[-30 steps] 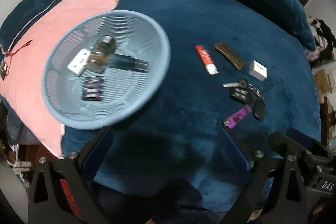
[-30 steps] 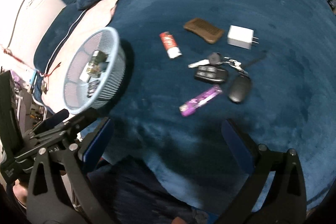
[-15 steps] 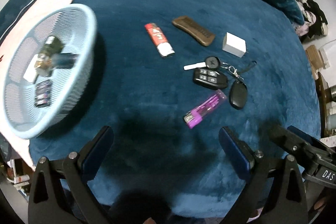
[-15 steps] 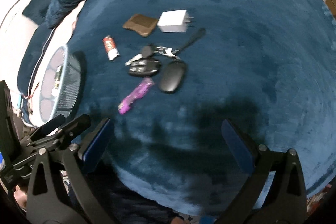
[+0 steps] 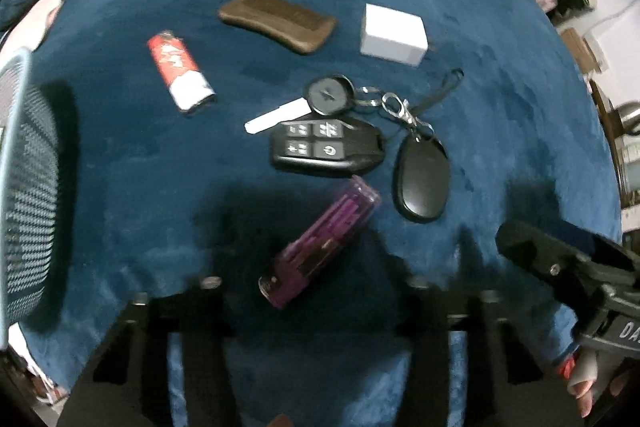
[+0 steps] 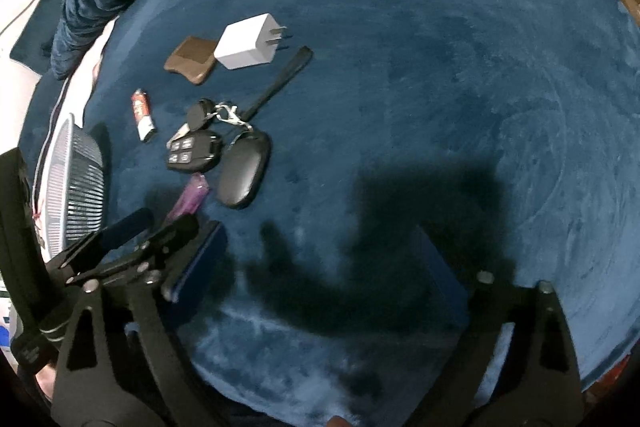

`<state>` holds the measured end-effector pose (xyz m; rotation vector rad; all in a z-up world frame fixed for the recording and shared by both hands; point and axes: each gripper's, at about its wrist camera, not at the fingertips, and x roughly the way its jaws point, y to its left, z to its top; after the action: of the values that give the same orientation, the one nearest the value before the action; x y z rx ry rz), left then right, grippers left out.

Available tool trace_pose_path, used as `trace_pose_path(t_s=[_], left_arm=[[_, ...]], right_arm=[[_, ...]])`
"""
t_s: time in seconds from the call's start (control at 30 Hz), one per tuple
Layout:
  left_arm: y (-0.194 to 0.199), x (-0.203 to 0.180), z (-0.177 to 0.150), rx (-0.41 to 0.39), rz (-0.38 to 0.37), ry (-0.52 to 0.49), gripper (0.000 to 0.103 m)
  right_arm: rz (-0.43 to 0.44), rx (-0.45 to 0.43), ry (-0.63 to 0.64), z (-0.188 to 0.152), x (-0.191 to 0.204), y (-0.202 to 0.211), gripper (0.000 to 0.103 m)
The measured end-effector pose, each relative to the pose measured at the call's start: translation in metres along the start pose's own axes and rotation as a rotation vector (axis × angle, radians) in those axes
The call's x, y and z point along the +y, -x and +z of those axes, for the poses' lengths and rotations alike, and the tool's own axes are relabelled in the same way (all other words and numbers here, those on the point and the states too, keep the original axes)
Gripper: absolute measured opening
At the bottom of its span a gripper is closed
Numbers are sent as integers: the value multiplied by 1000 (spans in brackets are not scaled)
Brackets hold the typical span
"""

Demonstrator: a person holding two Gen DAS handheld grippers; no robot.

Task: Organize rigid objects
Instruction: 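Grasp the purple lighter with the left tool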

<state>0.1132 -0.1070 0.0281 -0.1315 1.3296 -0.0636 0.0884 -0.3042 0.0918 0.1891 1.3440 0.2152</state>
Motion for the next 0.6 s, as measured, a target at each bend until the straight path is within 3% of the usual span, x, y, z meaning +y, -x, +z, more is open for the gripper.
trace_pose_path(t_s=[0.07,0.13,0.2,0.37,0.6], left_arm=[[-3,2,-1,-3,-16,0,42],[0,10,-2,-15,-28,29,26],[9,23,-7,-34,12,69,22],[19,66,-15,-43,51,172,22],[17,94,-16,-49,21,217,22]], right_arm=[[-4,1,-8,1,-4,-1,91],[-5,3,-10,2,-5,-3,91],[-1,4,1,4,-2,-5,91],[30,1,70,17,22,-11,90],[19,7,199,36,70,-32,89]])
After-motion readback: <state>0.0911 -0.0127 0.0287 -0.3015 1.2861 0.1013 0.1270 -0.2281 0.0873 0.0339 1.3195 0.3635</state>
